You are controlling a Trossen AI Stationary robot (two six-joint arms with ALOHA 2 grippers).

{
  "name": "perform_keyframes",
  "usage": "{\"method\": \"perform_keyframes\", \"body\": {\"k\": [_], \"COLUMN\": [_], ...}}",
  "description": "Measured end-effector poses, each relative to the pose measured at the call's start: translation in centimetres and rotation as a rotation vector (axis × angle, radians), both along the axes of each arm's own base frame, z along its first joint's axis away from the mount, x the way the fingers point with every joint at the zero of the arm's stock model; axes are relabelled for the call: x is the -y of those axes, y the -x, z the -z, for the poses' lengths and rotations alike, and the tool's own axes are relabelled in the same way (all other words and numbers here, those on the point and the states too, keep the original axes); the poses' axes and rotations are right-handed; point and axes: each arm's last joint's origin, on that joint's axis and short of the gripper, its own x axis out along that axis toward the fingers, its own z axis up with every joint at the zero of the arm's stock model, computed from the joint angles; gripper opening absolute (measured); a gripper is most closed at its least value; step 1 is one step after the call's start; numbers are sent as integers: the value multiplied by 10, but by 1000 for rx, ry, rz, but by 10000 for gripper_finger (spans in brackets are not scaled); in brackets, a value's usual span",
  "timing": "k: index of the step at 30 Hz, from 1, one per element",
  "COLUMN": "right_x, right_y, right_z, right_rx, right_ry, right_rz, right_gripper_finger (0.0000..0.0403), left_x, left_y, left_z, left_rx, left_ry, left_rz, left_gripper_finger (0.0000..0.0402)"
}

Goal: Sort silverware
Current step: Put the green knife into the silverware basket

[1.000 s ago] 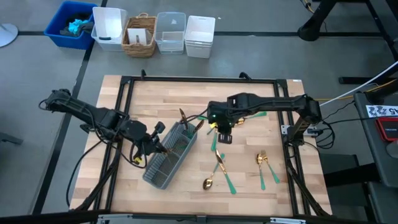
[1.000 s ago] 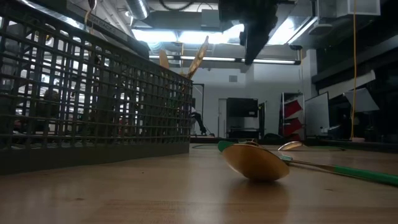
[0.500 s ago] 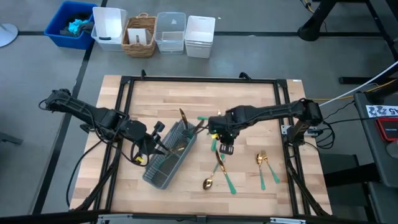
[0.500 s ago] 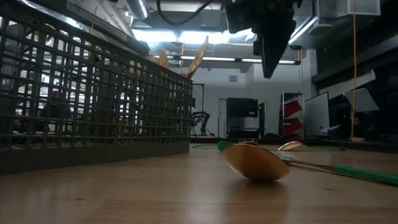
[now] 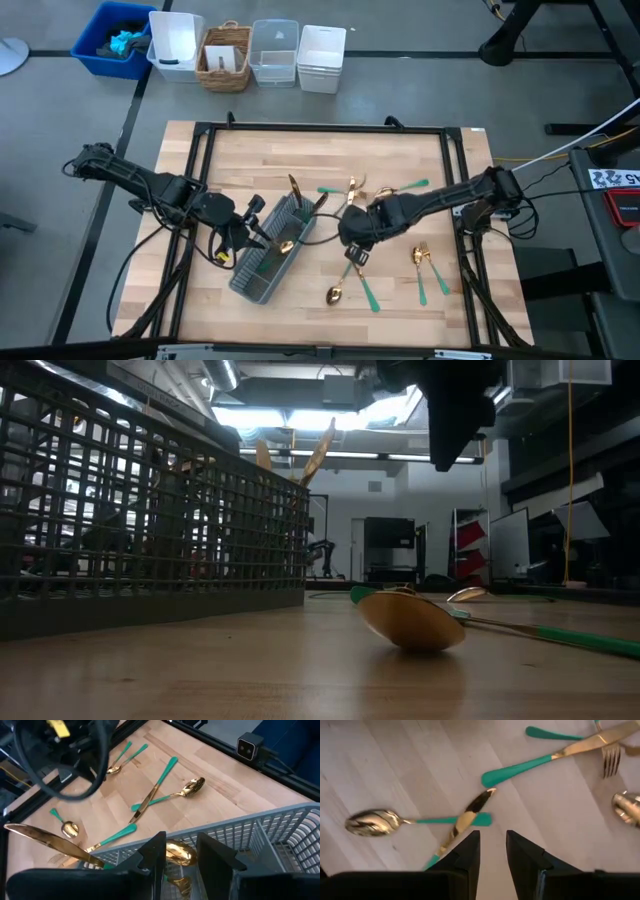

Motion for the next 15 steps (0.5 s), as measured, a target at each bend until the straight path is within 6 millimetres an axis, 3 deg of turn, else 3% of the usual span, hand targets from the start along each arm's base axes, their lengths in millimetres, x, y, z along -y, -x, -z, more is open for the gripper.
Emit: {"method": "perform_keyframes", "body": {"k": [5, 15], "right_x": [-21, -49], "right_y": [1, -2], "right_z": [8, 68], "right_rx": [57, 69], "right_ry": [-28, -147], "right_rz": [138, 291], "right_gripper_finger": [97, 97], "left_x": [1, 1], "left_y": [-2, -4], "left_z": [-3, -6], "left_rx": [23, 48], "left_ry": [46, 84], "left_rz": [-24, -41], "left_gripper_finger": [100, 100]}}
